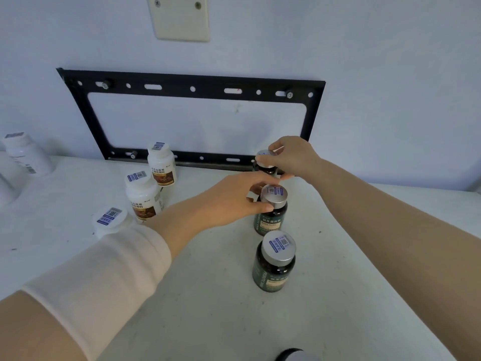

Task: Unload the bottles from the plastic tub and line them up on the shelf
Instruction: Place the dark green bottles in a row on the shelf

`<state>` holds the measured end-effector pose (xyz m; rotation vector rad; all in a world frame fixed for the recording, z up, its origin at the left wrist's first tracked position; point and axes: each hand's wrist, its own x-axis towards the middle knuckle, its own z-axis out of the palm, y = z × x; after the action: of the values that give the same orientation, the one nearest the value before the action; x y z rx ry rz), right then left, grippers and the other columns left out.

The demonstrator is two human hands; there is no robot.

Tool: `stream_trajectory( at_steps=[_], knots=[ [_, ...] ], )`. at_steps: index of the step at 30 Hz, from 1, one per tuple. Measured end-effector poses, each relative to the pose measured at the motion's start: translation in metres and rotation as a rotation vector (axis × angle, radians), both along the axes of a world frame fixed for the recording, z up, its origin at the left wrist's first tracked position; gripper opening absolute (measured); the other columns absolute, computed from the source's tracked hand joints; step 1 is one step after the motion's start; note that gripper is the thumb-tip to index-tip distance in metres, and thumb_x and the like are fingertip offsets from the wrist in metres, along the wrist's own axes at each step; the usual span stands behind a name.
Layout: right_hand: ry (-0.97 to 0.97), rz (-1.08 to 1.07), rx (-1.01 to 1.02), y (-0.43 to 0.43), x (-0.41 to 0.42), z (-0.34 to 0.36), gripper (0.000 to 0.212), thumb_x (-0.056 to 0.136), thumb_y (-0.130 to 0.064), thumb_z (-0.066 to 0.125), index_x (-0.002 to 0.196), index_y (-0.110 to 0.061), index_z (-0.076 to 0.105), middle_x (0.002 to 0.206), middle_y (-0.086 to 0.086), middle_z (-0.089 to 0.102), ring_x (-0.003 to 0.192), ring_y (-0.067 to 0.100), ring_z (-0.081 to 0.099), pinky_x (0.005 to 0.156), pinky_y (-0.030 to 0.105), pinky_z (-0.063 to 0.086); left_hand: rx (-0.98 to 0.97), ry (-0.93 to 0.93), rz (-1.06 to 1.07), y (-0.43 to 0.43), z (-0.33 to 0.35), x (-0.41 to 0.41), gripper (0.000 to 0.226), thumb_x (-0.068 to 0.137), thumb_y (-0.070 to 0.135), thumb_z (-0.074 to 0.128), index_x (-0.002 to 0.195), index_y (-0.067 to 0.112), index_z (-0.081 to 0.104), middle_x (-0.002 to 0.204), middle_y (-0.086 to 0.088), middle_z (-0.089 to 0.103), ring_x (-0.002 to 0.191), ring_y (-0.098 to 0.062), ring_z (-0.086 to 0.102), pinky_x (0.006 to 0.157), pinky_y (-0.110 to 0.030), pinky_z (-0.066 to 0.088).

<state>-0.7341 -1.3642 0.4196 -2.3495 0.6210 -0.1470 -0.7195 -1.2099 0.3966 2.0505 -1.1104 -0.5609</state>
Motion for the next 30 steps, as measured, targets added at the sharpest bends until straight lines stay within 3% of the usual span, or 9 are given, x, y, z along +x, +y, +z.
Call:
stream_trajectory(
  at_steps=[2,6,10,14,21,30],
  knots=[
    [-0.021,-0.014,-0.062,-0.002,-0.004,0.005,0.060,0.083,-0.044,0.061,0.131,-0.011,0.047,0.131,0.006,0.053,0.093,0.021,0.059,0.089,0.036,0.054,0.024,-0.044,0.009,0.002,0.004,-0.002,0.050,0.086,0.024,0.062,0.133,0.028,0.044,0.131,0.009,0.053,0.117,-0.002,0.049,0.090,-0.016,0.044],
    [-0.043,-0.073,-0.191,-0.002,-0.029,0.022,0.056,0.088,-0.045,0.052,0.132,-0.011,0.046,0.135,0.006,0.052,0.121,0.023,0.051,0.101,0.031,0.038,0.029,-0.151,0.074,0.009,0.025,-0.008,0.045,0.091,0.030,0.053,0.134,0.024,0.042,0.136,0.006,0.051,0.124,-0.008,0.047,0.096,-0.020,0.037],
    [-0.063,-0.143,-0.258,0.010,-0.078,0.039,0.050,0.091,-0.038,0.050,0.130,-0.008,0.047,0.132,0.008,0.054,0.124,0.024,0.048,0.100,0.031,0.037,0.088,-0.346,0.106,0.023,0.050,-0.021,0.038,0.094,0.029,0.046,0.131,0.019,0.045,0.136,-0.001,0.051,0.124,-0.018,0.049,0.103,-0.034,0.039],
    [-0.080,-0.229,-0.313,0.035,-0.140,0.049,0.050,0.090,-0.037,0.052,0.131,-0.009,0.047,0.135,0.010,0.052,0.126,0.025,0.046,0.104,0.034,0.036,0.112,-0.489,0.090,0.039,0.071,-0.051,0.040,0.096,0.030,0.042,0.134,0.017,0.043,0.138,-0.006,0.048,0.125,-0.024,0.045,0.103,-0.037,0.037],
    [-0.018,-0.428,-0.419,0.087,-0.267,0.049,0.050,0.092,-0.038,0.049,0.134,-0.011,0.042,0.138,0.011,0.046,0.124,0.027,0.047,0.104,0.039,0.039,0.139,-0.682,-0.111,0.052,0.087,-0.142,0.047,0.096,0.034,0.039,0.139,0.016,0.035,0.141,-0.010,0.043,0.127,-0.030,0.041,0.105,-0.040,0.032],
    [0.070,-0.718,-0.467,0.114,-0.497,0.047,0.050,0.092,-0.036,0.049,0.135,-0.011,0.043,0.139,0.012,0.045,0.124,0.029,0.047,0.101,0.039,0.039,-0.012,-0.660,-0.468,0.013,0.092,-0.337,0.049,0.096,0.035,0.039,0.141,0.017,0.032,0.147,-0.008,0.037,0.133,-0.028,0.035,0.108,-0.036,0.028]
  ],
)
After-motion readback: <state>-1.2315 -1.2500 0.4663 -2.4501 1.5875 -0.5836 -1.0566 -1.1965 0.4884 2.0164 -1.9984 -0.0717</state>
